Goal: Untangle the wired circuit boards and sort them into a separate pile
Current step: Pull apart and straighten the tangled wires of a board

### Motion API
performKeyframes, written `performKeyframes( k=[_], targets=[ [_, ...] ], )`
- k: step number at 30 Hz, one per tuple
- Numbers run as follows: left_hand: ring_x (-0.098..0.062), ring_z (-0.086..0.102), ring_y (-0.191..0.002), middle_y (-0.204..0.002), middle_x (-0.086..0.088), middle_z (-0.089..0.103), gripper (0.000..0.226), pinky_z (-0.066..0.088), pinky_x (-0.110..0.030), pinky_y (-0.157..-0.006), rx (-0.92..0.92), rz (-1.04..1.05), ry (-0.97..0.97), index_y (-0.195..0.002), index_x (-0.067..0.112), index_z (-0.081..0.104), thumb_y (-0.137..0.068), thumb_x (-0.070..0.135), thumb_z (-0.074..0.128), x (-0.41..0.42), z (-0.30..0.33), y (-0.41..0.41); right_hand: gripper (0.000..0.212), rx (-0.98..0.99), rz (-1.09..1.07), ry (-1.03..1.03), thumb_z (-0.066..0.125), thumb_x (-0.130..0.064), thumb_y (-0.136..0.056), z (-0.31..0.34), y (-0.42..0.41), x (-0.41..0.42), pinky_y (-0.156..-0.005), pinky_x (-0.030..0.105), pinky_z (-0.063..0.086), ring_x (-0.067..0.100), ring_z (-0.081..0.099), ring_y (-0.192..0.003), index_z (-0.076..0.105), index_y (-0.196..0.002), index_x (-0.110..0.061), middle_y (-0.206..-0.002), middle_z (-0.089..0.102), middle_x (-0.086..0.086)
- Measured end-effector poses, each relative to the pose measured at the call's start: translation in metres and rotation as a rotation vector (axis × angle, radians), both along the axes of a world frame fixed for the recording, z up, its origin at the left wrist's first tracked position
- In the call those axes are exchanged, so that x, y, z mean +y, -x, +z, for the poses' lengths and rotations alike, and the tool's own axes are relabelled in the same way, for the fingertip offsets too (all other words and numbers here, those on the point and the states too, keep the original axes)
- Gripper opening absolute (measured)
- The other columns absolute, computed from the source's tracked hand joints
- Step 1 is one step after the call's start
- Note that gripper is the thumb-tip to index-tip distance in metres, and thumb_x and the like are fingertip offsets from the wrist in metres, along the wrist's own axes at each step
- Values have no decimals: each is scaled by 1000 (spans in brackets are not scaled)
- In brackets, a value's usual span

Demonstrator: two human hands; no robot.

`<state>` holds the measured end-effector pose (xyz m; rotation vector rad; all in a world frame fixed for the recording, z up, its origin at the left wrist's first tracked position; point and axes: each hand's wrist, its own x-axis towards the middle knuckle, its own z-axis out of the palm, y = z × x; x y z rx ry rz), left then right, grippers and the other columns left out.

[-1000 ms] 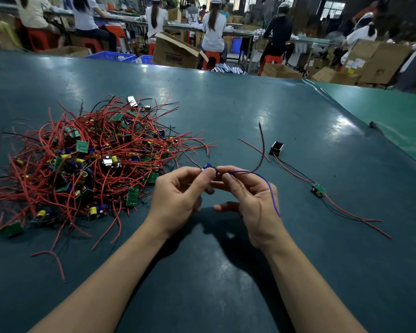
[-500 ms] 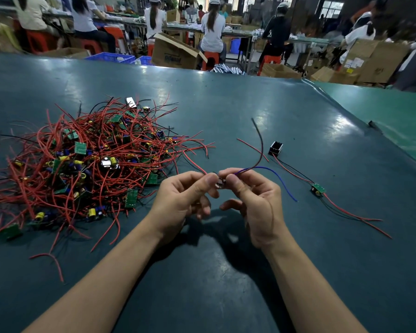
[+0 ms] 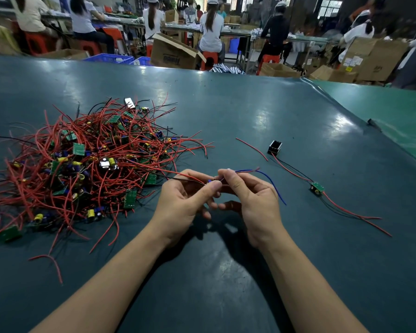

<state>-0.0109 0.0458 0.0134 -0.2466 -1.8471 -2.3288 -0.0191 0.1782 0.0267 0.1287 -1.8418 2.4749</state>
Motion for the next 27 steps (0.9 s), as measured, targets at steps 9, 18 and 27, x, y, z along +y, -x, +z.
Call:
performKeyframes(
  k=[9, 18, 27],
  targets=[
    [-14, 55, -51, -65, -6, 66, 9, 49, -23, -49, -14, 47, -4, -88, 3, 62, -83, -2, 68, -3, -3, 4, 24, -151, -165, 121, 65, -17, -92, -2, 5, 1, -45, 18, 47, 7, 63, -57, 74, -70, -13, -68, 71, 2],
    [-16, 58, -58, -71, -8, 65, 13, 50, -24, -54, -35, 64, -79, -90, 8, 65, -83, -4, 67, -5, -5, 5, 37, -163, -209, 206, 57, -25, -98, -5, 9, 4, -42, 19, 45, 10, 54, -46, 68, -69, -7, -58, 64, 6],
    [-14, 58, -57, -70, -2, 66, 16, 52, -24, -55, -35, 29, -24, -92, 8, 67, -84, -6, 67, -3, -4, 6, 34, -120, -455, 250, 58, -20, -98, -8, 19, 13, -41, 20, 46, 9, 56, -48, 68, -68, -7, -61, 68, -1]
  ],
)
